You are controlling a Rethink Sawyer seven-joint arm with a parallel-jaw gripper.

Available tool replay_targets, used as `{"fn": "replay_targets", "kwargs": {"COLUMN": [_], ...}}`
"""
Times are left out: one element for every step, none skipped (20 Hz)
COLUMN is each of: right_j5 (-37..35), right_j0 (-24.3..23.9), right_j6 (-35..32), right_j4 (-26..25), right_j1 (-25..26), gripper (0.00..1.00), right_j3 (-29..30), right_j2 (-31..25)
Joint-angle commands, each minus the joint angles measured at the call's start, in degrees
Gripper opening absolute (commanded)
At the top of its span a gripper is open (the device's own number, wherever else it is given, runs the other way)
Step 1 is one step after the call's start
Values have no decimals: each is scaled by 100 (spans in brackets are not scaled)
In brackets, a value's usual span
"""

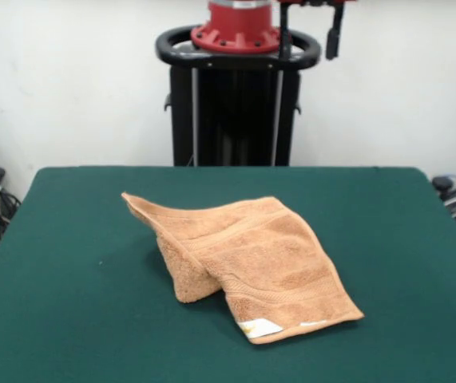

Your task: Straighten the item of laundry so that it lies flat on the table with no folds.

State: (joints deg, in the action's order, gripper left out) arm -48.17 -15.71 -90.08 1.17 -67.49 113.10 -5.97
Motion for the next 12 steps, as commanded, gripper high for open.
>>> {"fn": "replay_targets", "kwargs": {"right_j5": [-1141,-1190,-1203,-1217,-1178,-1105,-1031,-1005,-1030,-1059,-1106,-1153], "right_j0": [-273,-336,-414,-492,-582,-655,-745,-833,-935,-1043,-1130,-1217], "right_j6": [435,525,624,722,805,887,963,1045,1151,1290,1378,1465], "right_j4": [-124,-123,-125,-128,-138,-159,-184,-215,-249,-292,-343,-393], "right_j1": [385,358,390,423,445,463,471,491,547,559,537,516], "gripper": [100,100,100,100,100,100,100,100,100,100,100,100], "right_j3": [-647,-652,-657,-662,-624,-596,-544,-521,-543,-548,-566,-584], "right_j2": [-625,-655,-691,-727,-768,-789,-826,-858,-918,-984,-1029,-1075]}}
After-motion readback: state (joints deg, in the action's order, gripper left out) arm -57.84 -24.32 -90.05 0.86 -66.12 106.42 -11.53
